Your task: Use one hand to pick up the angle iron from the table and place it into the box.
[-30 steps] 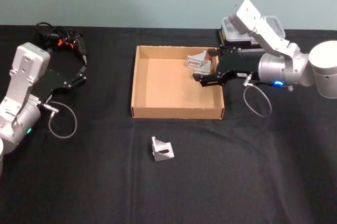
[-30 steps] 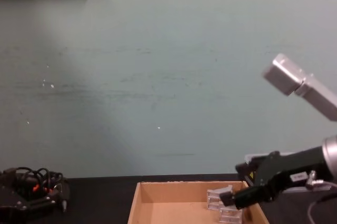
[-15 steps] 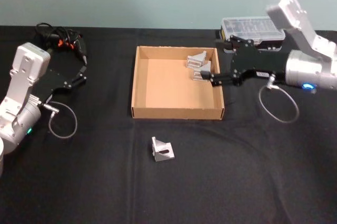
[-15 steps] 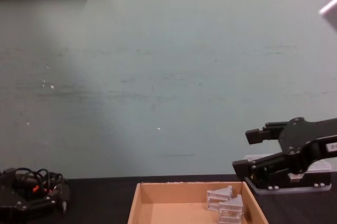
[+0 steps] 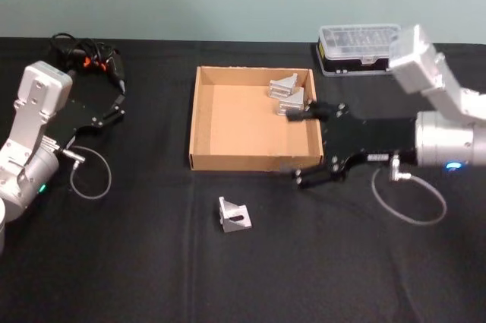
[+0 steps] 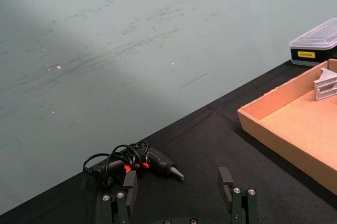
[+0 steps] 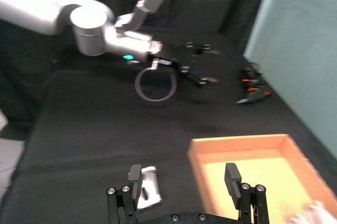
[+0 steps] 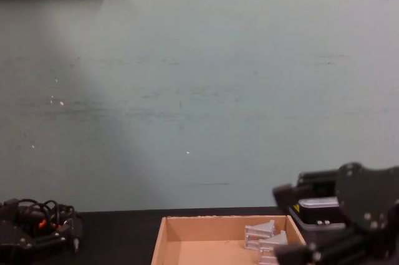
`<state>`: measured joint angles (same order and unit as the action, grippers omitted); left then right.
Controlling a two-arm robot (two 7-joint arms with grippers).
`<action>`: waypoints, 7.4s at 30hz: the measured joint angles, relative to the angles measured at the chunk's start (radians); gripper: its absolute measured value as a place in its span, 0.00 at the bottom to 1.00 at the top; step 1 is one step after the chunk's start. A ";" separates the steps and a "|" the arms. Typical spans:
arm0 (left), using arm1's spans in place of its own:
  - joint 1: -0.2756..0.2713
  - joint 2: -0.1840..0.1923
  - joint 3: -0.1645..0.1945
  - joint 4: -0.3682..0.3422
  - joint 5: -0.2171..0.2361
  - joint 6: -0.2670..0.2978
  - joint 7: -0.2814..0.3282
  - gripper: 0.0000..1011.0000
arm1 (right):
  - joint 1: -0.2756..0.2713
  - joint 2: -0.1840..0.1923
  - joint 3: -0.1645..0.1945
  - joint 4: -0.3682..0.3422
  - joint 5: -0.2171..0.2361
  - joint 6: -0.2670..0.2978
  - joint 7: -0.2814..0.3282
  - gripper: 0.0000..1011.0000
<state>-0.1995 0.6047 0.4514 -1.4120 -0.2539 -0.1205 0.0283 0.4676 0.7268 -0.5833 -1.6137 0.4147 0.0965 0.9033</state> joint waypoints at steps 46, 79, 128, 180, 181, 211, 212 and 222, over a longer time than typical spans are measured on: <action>0.000 0.000 0.000 0.000 0.000 0.000 0.000 0.99 | 0.192 -0.224 -0.318 0.333 -0.149 -0.032 0.074 0.99; 0.000 0.000 0.000 0.000 0.000 0.000 0.000 0.99 | 0.234 -0.304 -0.356 0.468 -0.145 -0.068 0.110 0.97; 0.000 0.000 0.000 0.000 0.000 0.000 0.000 0.99 | 0.131 -0.140 -0.125 0.144 0.009 -0.040 -0.117 0.46; 0.000 0.000 0.000 0.000 0.000 0.000 0.000 0.99 | 0.326 -0.485 -0.128 0.770 -0.261 -0.035 -0.229 0.46; 0.000 0.000 0.000 0.000 0.000 0.000 0.000 0.99 | 0.327 -0.487 -0.127 0.772 -0.263 -0.036 -0.227 0.46; 0.000 0.000 0.000 0.000 0.000 0.000 0.000 0.99 | 0.297 -0.483 -0.095 0.754 -0.295 -0.030 -0.193 0.83; 0.000 0.000 0.000 0.000 0.000 0.000 0.000 0.99 | 0.295 -0.482 -0.094 0.751 -0.295 -0.030 -0.193 0.88; 0.000 0.000 0.000 0.000 0.000 0.000 0.000 0.99 | 0.231 -0.433 -0.039 0.613 -0.250 -0.012 -0.223 0.99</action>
<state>-0.1995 0.6047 0.4514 -1.4120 -0.2539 -0.1206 0.0283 0.6990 0.2942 -0.6225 -1.0012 0.1645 0.0843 0.6806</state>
